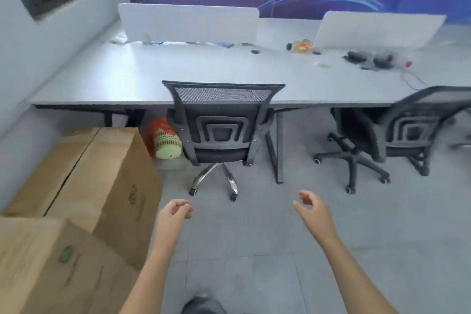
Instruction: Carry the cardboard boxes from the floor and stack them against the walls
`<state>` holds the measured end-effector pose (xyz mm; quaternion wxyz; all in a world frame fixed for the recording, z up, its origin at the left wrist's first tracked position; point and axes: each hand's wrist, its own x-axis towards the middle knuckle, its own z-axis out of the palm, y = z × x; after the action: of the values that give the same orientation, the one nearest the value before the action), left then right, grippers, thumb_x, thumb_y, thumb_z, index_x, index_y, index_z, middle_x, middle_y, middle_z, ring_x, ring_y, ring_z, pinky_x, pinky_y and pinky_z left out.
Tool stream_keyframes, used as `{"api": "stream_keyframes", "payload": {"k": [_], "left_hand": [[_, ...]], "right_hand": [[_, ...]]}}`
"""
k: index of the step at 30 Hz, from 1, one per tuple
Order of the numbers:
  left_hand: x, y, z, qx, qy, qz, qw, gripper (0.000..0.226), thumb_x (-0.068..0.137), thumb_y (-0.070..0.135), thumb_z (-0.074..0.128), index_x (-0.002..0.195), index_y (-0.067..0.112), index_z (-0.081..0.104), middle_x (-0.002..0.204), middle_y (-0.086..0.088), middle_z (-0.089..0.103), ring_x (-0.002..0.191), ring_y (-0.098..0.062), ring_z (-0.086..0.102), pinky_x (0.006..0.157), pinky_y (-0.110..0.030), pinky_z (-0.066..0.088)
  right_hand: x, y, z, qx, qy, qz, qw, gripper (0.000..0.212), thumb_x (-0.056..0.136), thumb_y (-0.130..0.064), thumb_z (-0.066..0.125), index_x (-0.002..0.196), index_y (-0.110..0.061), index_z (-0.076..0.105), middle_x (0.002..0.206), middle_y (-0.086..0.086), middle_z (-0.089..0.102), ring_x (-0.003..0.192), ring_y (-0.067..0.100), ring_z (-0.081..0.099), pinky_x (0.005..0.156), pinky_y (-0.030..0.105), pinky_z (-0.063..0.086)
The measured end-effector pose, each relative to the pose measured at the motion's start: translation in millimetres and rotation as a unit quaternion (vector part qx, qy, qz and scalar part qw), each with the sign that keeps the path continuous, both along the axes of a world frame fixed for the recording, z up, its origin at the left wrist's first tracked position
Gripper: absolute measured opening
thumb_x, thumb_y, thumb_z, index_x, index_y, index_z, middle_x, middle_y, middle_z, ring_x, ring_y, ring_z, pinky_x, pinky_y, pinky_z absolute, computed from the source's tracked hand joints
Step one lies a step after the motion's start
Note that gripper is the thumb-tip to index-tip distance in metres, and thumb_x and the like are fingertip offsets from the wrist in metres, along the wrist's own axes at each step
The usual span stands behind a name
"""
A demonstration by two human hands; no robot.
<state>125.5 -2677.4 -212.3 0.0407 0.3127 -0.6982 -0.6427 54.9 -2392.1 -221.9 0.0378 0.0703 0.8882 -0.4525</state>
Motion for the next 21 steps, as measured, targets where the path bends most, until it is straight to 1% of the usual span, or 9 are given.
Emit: {"api": "stream_keyframes", "payload": {"k": [3,5,7,10,13,15,18,21], "left_hand": [[-41.9,36.4,-6.6,0.003,-0.014,-0.098,0.995,0.016,0.090,0.000,0.050,0.080,0.008,0.060,0.077,-0.005,0.062,0.071,-0.018,0.056,0.068,-0.027,0.041],[-64.0,64.3,-8.8,0.010,-0.022,-0.170,0.985,0.017,0.090,0.001,0.050,0.079,0.008,0.060,0.077,-0.005,0.062,0.070,-0.017,0.056,0.069,-0.026,0.041],[-81.3,89.5,-11.4,0.018,-0.033,-0.242,0.970,0.016,0.091,0.002,0.050,0.079,0.007,0.060,0.076,-0.006,0.063,0.068,-0.017,0.056,0.068,-0.025,0.040],[-101.6,121.0,-14.6,0.015,-0.042,-0.335,0.941,0.019,0.092,0.002,0.050,0.076,0.010,0.059,0.075,-0.004,0.062,0.067,-0.017,0.056,0.064,-0.023,0.040],[-110.1,146.1,-20.7,0.012,-0.059,-0.402,0.914,0.022,0.092,0.002,0.051,0.072,0.010,0.058,0.072,-0.005,0.061,0.063,-0.017,0.055,0.062,-0.023,0.038],[-107.5,162.5,-30.8,0.003,-0.080,-0.446,0.891,0.023,0.092,0.004,0.053,0.070,0.010,0.058,0.071,-0.006,0.062,0.062,-0.017,0.055,0.060,-0.024,0.038],[-93.6,194.2,-41.6,-0.010,-0.101,-0.523,0.847,0.023,0.092,0.004,0.053,0.069,0.009,0.058,0.071,-0.008,0.061,0.063,-0.019,0.055,0.058,-0.024,0.037],[-69.1,236.9,-41.6,-0.026,-0.098,-0.592,0.799,0.022,0.092,0.004,0.052,0.071,0.007,0.057,0.072,-0.008,0.060,0.064,-0.020,0.055,0.059,-0.024,0.038]], "right_hand": [[22.3,43.2,-2.0,-0.002,-0.005,-0.111,0.994,0.031,0.086,-0.004,0.061,0.116,0.000,0.058,0.117,0.014,0.059,0.099,0.014,0.049,0.088,0.022,0.035],[39.7,66.1,-3.4,-0.010,-0.009,-0.186,0.982,0.030,0.086,-0.003,0.061,0.116,0.001,0.058,0.117,0.015,0.058,0.101,0.018,0.051,0.088,0.022,0.035],[57.3,79.7,-3.8,-0.017,-0.006,-0.257,0.966,0.029,0.085,-0.003,0.061,0.114,0.000,0.059,0.117,0.015,0.058,0.104,0.023,0.054,0.087,0.023,0.036],[80.9,83.2,-3.4,-0.020,0.008,-0.337,0.941,0.027,0.084,-0.001,0.062,0.111,0.000,0.060,0.112,0.013,0.059,0.098,0.020,0.053,0.084,0.021,0.034],[111.0,73.4,-9.2,-0.032,0.000,-0.411,0.911,0.027,0.085,-0.003,0.062,0.111,0.000,0.061,0.108,0.009,0.058,0.098,0.017,0.053,0.082,0.017,0.033],[139.1,65.1,-17.1,-0.050,-0.016,-0.456,0.889,0.027,0.086,-0.006,0.062,0.112,-0.002,0.060,0.105,0.002,0.055,0.100,0.017,0.054,0.080,0.014,0.031],[183.9,62.6,-28.5,-0.067,-0.029,-0.524,0.848,0.028,0.086,-0.007,0.062,0.114,-0.003,0.060,0.107,0.004,0.055,0.107,0.022,0.055,0.082,0.017,0.032],[230.1,71.5,-27.0,-0.082,-0.039,-0.584,0.807,0.026,0.088,-0.010,0.060,0.114,-0.007,0.059,0.110,0.002,0.055,0.104,0.017,0.052,0.084,0.020,0.034]]}}
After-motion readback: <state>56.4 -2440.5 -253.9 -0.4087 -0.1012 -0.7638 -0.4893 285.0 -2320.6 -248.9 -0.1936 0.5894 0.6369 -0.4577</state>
